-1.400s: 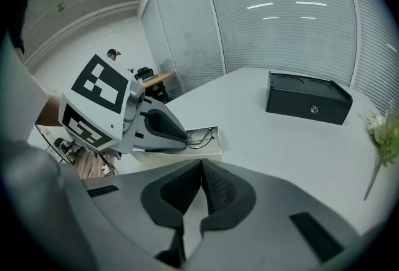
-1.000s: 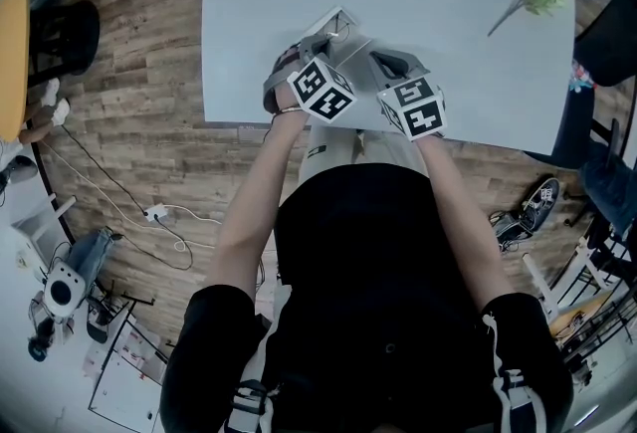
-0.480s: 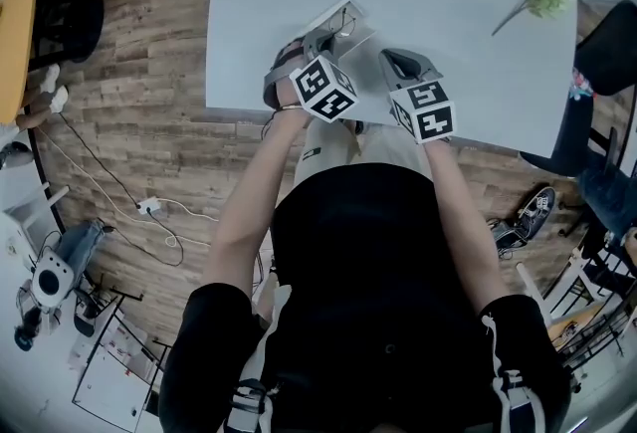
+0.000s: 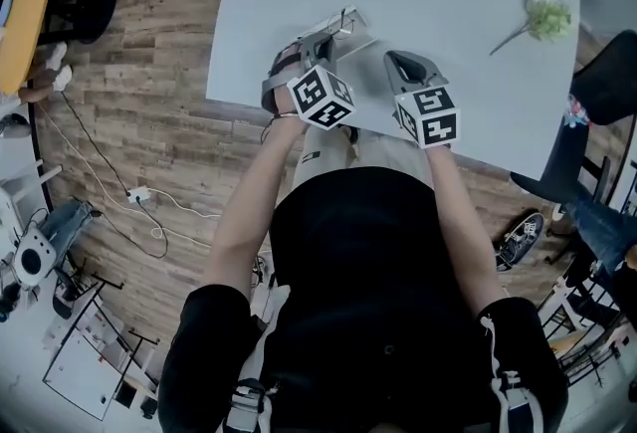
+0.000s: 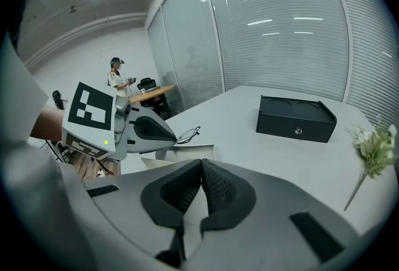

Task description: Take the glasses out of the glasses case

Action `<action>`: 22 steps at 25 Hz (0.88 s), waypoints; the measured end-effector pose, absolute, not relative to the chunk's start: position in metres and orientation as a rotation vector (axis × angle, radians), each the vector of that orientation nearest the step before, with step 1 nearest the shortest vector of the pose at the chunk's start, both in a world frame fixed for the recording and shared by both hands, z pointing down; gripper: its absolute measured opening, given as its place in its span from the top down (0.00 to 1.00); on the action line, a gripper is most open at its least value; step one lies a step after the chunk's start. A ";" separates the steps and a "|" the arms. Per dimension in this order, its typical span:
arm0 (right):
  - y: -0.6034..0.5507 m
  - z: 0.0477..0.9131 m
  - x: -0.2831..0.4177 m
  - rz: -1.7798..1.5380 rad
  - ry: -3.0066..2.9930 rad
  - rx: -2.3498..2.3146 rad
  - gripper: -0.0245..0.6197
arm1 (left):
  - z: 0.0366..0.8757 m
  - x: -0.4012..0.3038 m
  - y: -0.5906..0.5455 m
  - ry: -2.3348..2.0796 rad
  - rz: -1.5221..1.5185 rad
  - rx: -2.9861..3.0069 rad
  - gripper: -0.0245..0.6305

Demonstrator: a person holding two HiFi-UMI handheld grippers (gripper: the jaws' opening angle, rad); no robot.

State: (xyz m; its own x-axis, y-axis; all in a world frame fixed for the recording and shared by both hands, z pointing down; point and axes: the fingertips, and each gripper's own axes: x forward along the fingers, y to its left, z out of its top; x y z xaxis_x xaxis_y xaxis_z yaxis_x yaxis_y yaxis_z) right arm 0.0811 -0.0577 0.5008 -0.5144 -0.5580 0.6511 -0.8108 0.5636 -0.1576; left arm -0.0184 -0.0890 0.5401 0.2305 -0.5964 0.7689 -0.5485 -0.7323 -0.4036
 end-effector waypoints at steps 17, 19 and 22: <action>-0.039 0.435 0.126 0.505 -2.532 0.818 0.93 | 0.434 0.015 -0.047 1.554 -1.394 -2.208 0.92; -0.029 0.426 0.127 0.492 -2.585 0.756 0.93 | 0.422 0.018 -0.034 1.605 -1.373 -2.175 0.92; -0.017 0.412 0.137 0.484 -2.653 0.706 0.93 | 0.406 0.029 -0.013 1.676 -1.327 -2.133 0.92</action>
State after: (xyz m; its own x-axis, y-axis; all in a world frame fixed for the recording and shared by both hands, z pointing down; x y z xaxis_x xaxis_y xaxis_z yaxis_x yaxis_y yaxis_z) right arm 0.1372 -0.0167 0.4119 -0.8138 -0.4071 0.4147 -0.5273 0.8172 -0.2326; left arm 0.0290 -0.0129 0.4056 0.0015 -0.8342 0.5515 -0.7278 -0.3791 -0.5715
